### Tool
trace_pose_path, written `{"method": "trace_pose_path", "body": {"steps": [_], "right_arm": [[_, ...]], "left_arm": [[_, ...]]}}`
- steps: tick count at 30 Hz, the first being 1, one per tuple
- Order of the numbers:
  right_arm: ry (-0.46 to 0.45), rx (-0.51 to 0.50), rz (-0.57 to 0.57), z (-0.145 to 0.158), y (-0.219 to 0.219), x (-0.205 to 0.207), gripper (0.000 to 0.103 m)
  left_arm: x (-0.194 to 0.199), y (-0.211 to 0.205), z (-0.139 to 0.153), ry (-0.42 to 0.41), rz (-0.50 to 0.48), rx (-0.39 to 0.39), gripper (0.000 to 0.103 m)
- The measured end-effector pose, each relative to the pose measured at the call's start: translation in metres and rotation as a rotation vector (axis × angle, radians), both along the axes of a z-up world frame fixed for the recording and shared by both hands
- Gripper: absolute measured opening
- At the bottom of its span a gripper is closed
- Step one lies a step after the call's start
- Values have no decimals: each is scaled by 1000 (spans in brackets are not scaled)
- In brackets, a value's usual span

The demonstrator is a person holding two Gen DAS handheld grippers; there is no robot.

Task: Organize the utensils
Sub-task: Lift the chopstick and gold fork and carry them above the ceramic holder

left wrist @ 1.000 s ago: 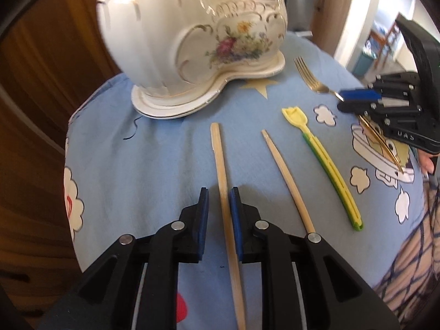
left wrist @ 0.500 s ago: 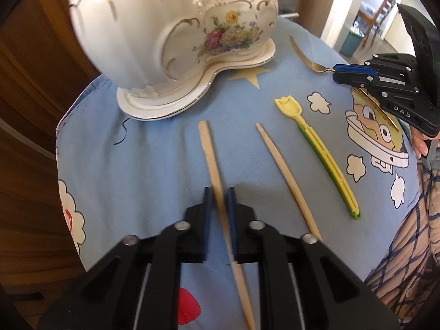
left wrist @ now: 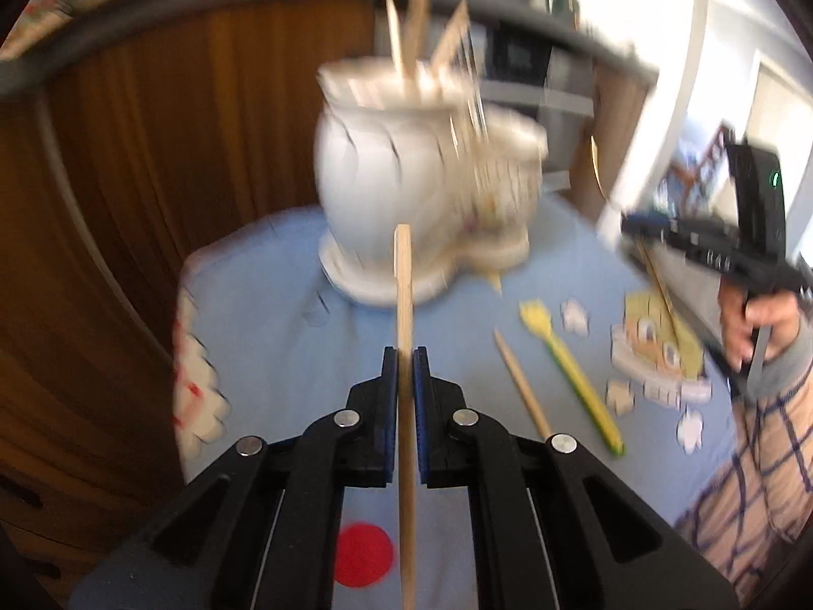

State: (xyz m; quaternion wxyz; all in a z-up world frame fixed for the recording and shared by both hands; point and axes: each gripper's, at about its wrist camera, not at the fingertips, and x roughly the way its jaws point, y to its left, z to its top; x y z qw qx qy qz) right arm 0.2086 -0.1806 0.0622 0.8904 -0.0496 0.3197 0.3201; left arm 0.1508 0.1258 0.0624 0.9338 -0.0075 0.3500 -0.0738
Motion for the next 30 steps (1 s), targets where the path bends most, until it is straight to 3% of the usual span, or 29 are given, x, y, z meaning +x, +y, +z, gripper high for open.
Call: {"method": "trace_pose_path", "body": {"steps": [6,15,24,30], "right_arm": [[-52,51,-13,12,-2,-2,6],[-132,65,-26,25,-1,-10,6],[-223,110,-41,56,7,-13,6],[-311,125,-42,95,18,-6,6]], "left_arm": [[-14,2,32,-241,31,-19,6],[-6,0,54,-384,116,-79,6],[27,22,80,-522,148,-241,6],[53,38,92,-593,142,-368,6]]}}
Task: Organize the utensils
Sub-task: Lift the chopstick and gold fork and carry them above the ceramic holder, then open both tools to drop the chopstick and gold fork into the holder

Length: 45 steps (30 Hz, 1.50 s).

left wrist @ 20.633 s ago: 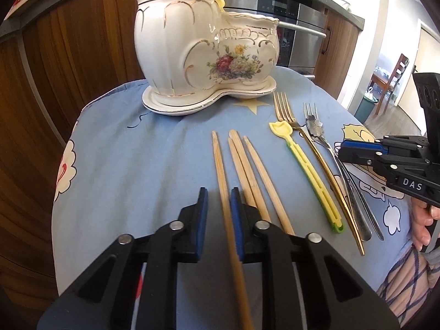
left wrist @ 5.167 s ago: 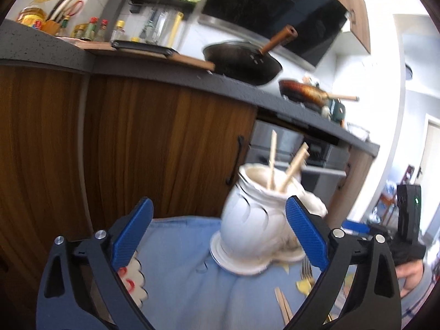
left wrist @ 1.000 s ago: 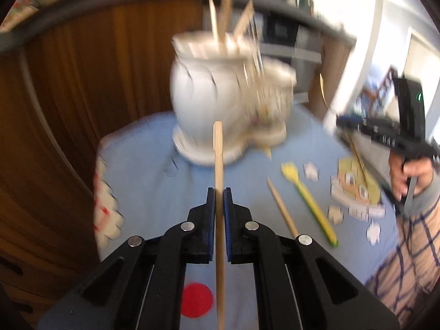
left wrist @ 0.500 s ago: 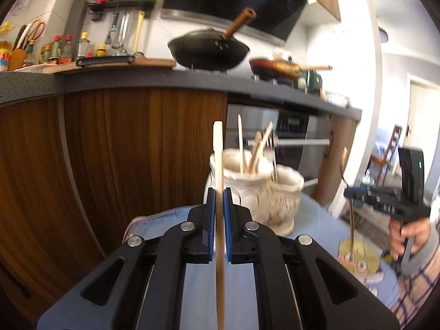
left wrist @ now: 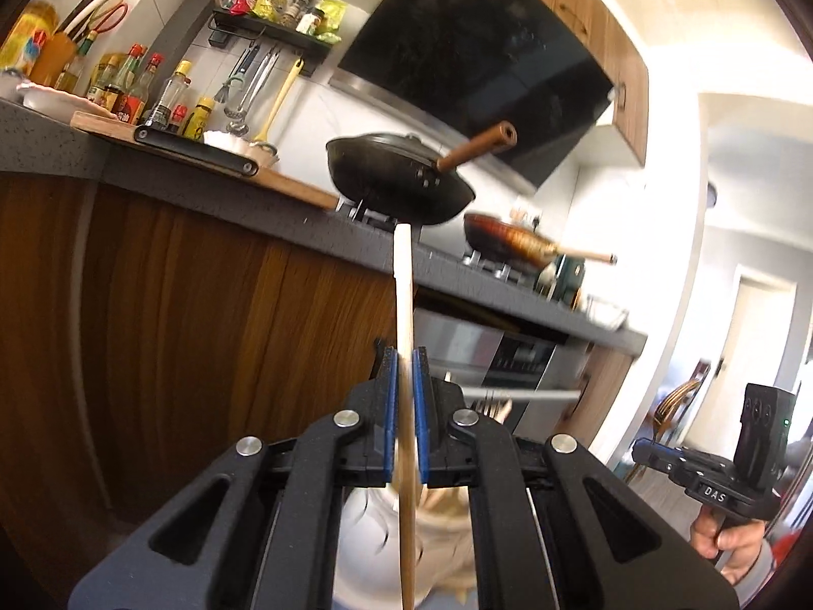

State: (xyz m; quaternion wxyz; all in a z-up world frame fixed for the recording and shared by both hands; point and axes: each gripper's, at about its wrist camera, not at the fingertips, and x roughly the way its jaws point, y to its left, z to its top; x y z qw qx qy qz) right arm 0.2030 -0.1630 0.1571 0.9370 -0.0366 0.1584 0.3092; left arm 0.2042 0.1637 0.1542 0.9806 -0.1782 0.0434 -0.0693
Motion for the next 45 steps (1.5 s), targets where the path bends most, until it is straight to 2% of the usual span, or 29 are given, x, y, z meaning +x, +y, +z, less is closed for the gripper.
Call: {"method": "trace_pose_path", "body": {"steps": [10,16,19,27,35,45], "right_arm": [[-104,58,58,49,21,6,6],[-104,101,97,54,35,14,6],[-89,133,109,51,41,24,6],[-28,171,101,36,54,50,6],[-3,119,83,16,68,58,6],[82,37,76,-20,77,66,6]], "left_arm": [[33,1,9,-83,7,-29,6],[48,1,16,-146,25,-44,6],[56,-1,11,-151,38,-54,6],[69,-8,-13,-76,24,-39,6],[68,-7,-26,-30,-5,-41,6],[59,-13,-37,21,-49,-33,6]]}}
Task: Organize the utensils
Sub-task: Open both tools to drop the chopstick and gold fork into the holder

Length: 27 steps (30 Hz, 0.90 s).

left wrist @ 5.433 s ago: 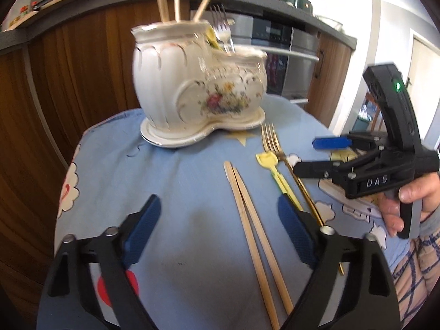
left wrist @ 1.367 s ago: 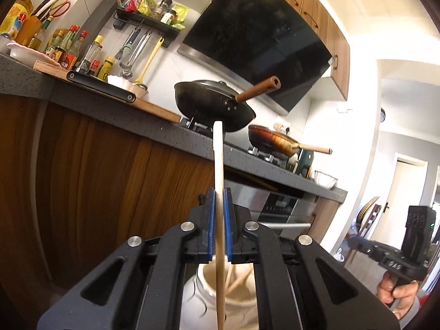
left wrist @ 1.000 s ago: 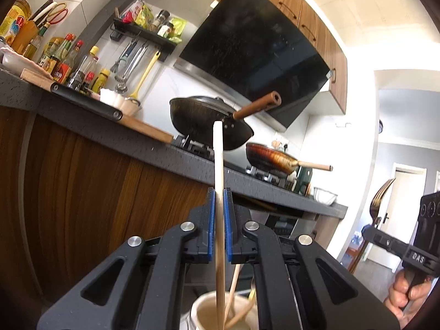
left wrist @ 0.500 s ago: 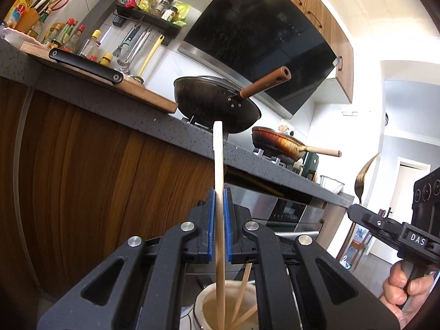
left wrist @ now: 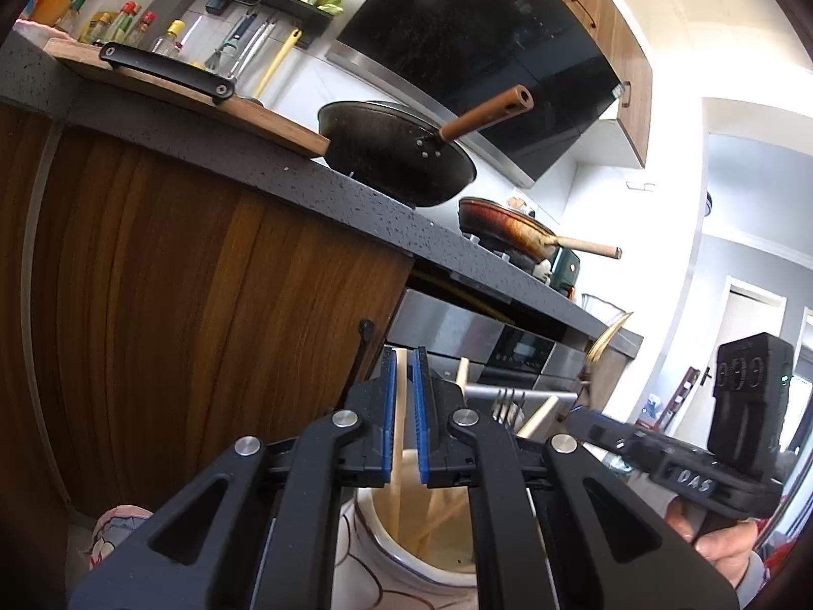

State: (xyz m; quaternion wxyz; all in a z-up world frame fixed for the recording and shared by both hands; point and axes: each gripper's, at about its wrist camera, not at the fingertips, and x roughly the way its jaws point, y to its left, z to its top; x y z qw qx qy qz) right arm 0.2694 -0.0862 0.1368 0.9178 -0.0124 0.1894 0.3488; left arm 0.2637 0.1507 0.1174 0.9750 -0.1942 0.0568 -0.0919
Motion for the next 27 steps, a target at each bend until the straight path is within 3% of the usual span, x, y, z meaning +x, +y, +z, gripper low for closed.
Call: {"method": "trace_pose_path", "body": {"steps": [14,19,27], "right_arm": [[70,-17,-9,-21,6,14,6],[95,-5,-32,-24,5,25,6],[130,3,-51,-30,7,36,6]], "left_arm": [[-8,4,5,-11,16,-14,8],[-15,9,5,-15,48,-28,35],[-28,17,9,-30,80,-49,60]]}}
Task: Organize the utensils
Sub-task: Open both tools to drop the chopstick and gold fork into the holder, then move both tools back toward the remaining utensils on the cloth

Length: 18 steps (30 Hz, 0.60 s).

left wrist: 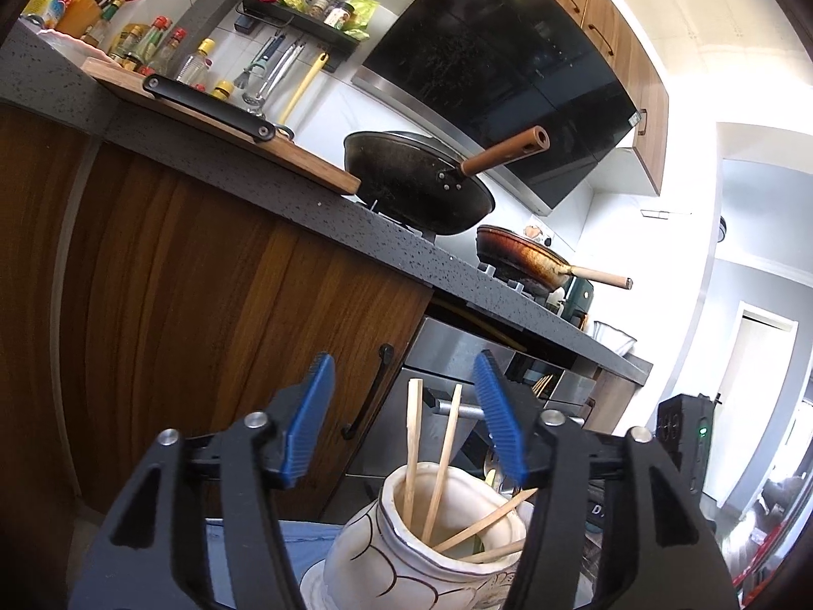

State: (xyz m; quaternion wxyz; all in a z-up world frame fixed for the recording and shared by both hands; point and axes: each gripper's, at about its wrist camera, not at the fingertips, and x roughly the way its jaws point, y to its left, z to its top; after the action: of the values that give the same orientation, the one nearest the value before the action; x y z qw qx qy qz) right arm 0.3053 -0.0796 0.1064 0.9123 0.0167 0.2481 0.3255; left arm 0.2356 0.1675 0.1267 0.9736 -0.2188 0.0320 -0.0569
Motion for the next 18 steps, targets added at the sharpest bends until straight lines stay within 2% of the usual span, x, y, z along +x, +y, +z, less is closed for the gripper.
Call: {"method": "trace_pose_path", "body": {"steps": [3,7,11,18], "right_arm": [[6,-5,1,-1,0,0,9],[1,-3,10,0,-4,-5,17],[-22,0,9,5,-13,-15,33],[-38,1,-13,6,-37,-35,41]], "left_arm": [[-3,4,0,0,9,-15,70],[-6,11,0,11,24,-31,75],[-10,17,-1,25,38,-21,79],[-24,34,-4,51,90,-15,79]]}}
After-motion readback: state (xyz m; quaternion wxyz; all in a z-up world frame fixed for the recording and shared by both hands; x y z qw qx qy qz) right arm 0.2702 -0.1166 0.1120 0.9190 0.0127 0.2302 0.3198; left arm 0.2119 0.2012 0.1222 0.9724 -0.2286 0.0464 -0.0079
